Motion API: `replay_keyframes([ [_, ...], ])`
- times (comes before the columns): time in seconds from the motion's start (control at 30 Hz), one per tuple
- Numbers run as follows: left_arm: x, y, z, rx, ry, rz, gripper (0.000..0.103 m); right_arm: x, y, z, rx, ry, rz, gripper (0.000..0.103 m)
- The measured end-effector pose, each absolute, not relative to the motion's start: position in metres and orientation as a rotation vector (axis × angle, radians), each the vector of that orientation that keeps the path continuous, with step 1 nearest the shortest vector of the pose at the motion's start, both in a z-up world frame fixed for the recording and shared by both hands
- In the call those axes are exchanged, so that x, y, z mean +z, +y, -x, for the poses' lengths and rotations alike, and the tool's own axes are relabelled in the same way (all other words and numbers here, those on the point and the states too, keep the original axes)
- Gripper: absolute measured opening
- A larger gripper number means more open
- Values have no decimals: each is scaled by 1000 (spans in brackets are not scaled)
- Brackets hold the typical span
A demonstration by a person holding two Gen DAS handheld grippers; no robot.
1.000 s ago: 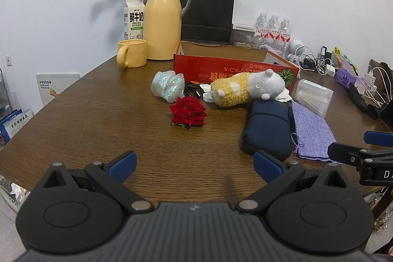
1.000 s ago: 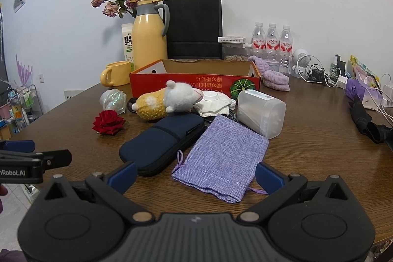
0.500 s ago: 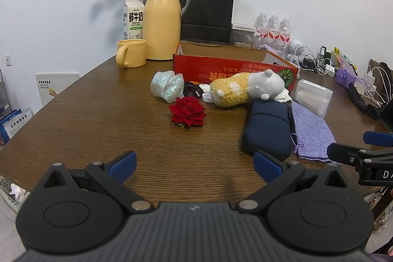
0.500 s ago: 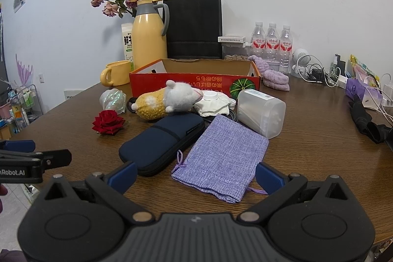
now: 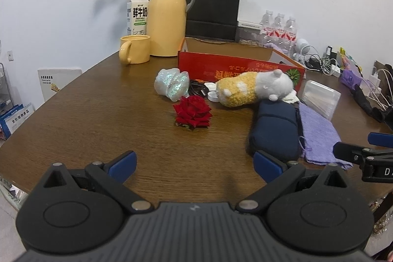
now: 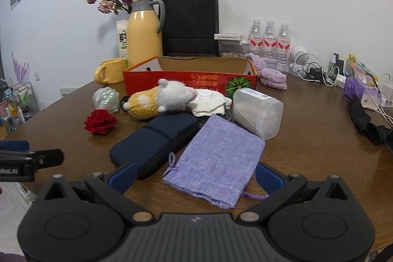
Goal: Organize objects
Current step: 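Grasp the purple pouch with the right gripper while the left gripper grasps the red rose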
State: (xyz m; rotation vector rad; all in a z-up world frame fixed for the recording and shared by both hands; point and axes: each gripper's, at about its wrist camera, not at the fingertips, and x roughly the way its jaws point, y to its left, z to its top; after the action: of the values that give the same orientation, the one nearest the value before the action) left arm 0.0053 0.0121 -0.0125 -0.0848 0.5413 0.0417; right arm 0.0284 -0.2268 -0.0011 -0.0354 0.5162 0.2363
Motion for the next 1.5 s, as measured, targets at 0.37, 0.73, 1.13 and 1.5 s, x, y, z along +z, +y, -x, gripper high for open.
replay_keyframes([
  [0.37, -19, 26, -47, 93, 580, 105, 103, -21, -228, -95, 196, 629, 21, 103],
  [0.73, -24, 39, -94, 117, 604, 109, 103, -38, -234, -124, 189, 657, 13, 95],
  [1.13, -30, 38, -130, 120, 634, 81, 103, -32, -244, -118, 241, 605, 18, 17],
  [1.5, -26, 33, -138, 26, 615, 104, 40, -26, -244, -110, 280, 577, -2, 11],
])
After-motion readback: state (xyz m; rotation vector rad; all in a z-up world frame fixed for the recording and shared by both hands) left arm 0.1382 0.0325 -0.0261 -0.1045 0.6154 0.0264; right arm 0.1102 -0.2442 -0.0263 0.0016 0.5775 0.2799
